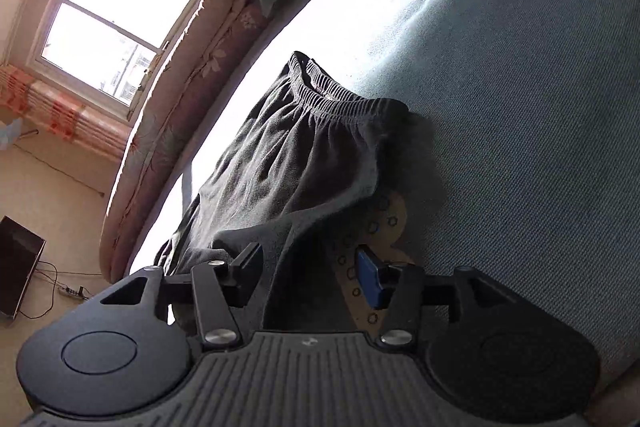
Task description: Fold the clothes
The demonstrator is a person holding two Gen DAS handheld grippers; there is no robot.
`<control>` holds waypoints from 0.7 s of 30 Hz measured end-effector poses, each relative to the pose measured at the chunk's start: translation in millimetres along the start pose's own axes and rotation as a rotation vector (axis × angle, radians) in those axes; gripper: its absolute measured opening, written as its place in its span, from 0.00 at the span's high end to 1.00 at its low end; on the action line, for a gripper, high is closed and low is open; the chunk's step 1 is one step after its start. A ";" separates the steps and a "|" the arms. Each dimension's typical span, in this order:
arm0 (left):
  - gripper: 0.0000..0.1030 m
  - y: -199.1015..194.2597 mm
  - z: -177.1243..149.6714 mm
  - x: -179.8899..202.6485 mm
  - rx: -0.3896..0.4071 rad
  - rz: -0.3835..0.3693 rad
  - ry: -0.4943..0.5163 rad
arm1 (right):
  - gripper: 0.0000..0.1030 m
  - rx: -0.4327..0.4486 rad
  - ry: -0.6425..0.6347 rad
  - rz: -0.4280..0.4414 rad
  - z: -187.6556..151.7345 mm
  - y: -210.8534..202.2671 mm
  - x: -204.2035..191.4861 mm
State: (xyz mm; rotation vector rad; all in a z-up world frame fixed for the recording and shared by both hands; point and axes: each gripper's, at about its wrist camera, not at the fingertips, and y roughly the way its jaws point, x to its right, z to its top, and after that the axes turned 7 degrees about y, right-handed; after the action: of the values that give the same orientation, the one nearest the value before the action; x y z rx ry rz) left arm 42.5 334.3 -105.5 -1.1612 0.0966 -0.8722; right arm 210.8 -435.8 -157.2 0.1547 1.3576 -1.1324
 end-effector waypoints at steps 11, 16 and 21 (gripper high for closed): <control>0.98 -15.8 4.2 3.2 0.035 0.016 0.030 | 0.97 -0.024 -0.042 -0.009 -7.0 41.3 -21.1; 0.97 -21.5 10.2 -11.0 0.022 0.049 0.012 | 0.97 -0.051 -0.117 -0.041 -28.4 20.6 -38.5; 0.95 -29.2 12.0 -12.2 0.030 0.048 0.003 | 0.84 -0.087 -0.149 -0.127 -37.3 17.0 -33.9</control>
State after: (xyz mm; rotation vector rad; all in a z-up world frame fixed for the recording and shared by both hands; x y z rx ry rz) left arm 24.0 347.7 -80.5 -1.1255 0.1135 -0.8304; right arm 203.8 -383.7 -148.8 -0.0789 1.2948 -1.1651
